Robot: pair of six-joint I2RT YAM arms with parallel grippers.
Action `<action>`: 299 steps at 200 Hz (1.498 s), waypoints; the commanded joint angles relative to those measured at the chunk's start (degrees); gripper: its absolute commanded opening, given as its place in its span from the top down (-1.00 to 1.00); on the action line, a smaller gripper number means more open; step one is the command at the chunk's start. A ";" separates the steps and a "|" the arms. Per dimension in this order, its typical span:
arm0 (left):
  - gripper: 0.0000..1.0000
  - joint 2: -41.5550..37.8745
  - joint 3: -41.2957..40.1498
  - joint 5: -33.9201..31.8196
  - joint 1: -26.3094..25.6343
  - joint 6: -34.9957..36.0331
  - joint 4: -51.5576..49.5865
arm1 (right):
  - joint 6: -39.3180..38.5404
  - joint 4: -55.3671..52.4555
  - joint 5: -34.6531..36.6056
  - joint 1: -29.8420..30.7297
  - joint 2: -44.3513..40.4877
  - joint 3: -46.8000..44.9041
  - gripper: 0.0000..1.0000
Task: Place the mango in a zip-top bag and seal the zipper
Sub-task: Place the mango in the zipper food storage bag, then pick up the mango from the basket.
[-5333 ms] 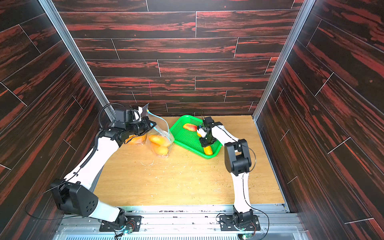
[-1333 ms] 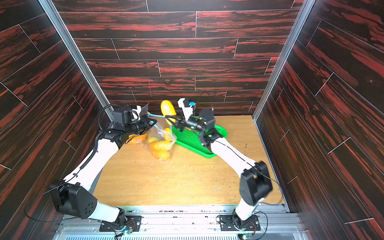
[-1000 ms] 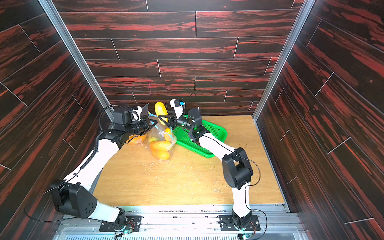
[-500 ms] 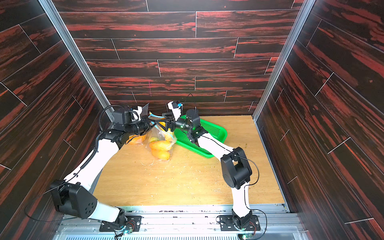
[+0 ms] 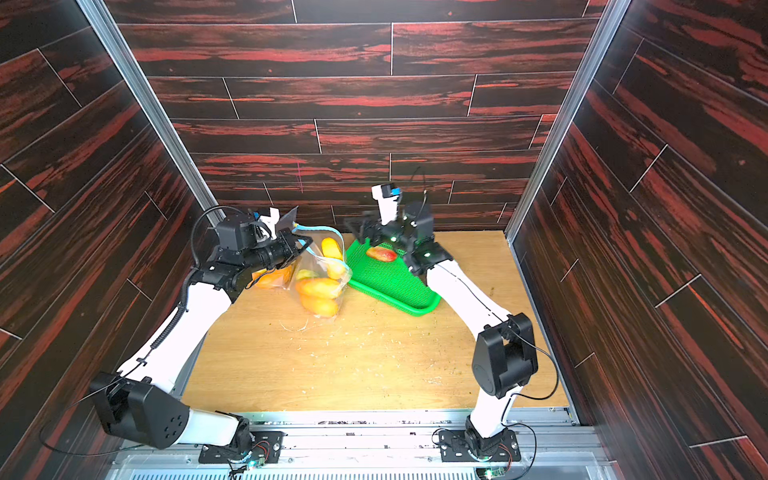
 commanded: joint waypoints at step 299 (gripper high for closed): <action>0.93 -2.61 -1.45 -7.72 0.35 7.90 -8.57 | -18.43 -46.03 20.47 -2.80 52.09 50.91 -0.74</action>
